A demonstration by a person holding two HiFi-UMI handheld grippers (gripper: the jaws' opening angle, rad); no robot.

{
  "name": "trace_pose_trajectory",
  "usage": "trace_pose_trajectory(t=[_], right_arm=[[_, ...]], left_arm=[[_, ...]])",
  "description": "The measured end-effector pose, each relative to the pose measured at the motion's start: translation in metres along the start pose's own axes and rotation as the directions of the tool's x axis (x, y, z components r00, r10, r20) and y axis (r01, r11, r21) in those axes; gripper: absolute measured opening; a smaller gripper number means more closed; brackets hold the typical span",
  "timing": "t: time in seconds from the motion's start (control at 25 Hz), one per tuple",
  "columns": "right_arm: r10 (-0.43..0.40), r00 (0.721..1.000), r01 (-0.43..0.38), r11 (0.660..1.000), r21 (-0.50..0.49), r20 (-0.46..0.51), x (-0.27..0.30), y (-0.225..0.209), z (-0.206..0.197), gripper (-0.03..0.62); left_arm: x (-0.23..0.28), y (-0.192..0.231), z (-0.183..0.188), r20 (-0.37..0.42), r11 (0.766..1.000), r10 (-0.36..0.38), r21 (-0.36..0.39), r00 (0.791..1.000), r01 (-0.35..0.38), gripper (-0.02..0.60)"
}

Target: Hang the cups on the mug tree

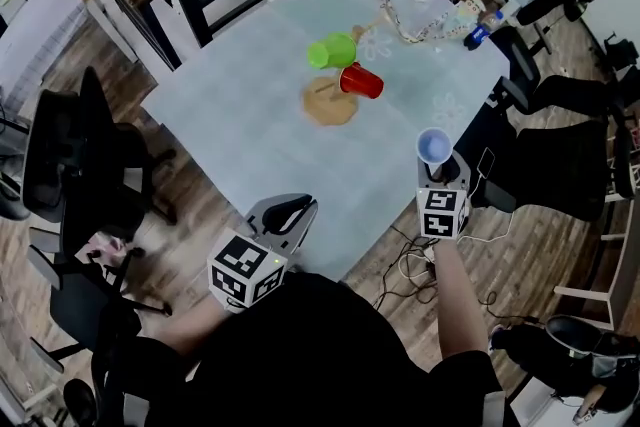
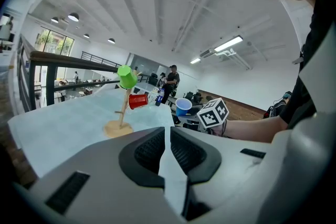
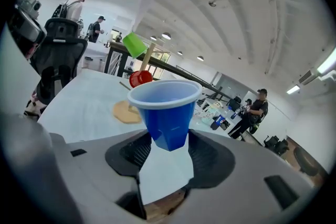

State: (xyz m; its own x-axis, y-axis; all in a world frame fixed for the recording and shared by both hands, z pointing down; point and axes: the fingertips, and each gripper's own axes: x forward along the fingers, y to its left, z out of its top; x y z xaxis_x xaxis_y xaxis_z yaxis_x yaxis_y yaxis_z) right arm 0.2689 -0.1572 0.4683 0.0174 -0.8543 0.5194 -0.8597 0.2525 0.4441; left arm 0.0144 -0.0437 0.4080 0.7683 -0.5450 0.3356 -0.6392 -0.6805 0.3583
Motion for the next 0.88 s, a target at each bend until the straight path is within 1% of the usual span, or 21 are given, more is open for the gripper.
trace_pose_trajectory(t=[0.12,0.32,0.44,0.6,0.72,0.88], right_arm=[[-0.019,0.999,0.020,0.999,-0.037,0.026,0.006,-0.015,0.018,0.245],[-0.036,0.997,0.044,0.990,-0.131,0.063,0.017,-0.031,0.053,0.245],[-0.051,0.995,0.065,0.984,-0.167,0.088,0.022,-0.043,0.075,0.244],[-0.052,0.991,0.078,0.973,-0.216,0.126,0.027,-0.049,0.106,0.244],[-0.028,0.991,0.061,0.967,-0.249,0.133,0.039,-0.051,0.122,0.244],[-0.026,0.988,0.069,0.956,-0.286,0.149,0.059,-0.055,0.144,0.244]], left_arm=[[0.000,0.006,0.006,0.014,1.000,0.015,-0.004,1.000,-0.015,0.038],[-0.009,0.020,0.007,0.031,0.999,0.042,-0.026,0.999,-0.042,0.038],[-0.018,0.033,0.008,0.048,0.996,0.078,-0.043,0.996,-0.076,0.038],[-0.040,0.056,0.011,0.078,0.986,0.158,-0.071,0.984,-0.153,0.038],[-0.048,0.077,0.017,0.097,0.975,0.214,-0.087,0.972,-0.206,0.038],[-0.051,0.104,0.024,0.132,0.964,0.256,-0.108,0.958,-0.242,0.039]])
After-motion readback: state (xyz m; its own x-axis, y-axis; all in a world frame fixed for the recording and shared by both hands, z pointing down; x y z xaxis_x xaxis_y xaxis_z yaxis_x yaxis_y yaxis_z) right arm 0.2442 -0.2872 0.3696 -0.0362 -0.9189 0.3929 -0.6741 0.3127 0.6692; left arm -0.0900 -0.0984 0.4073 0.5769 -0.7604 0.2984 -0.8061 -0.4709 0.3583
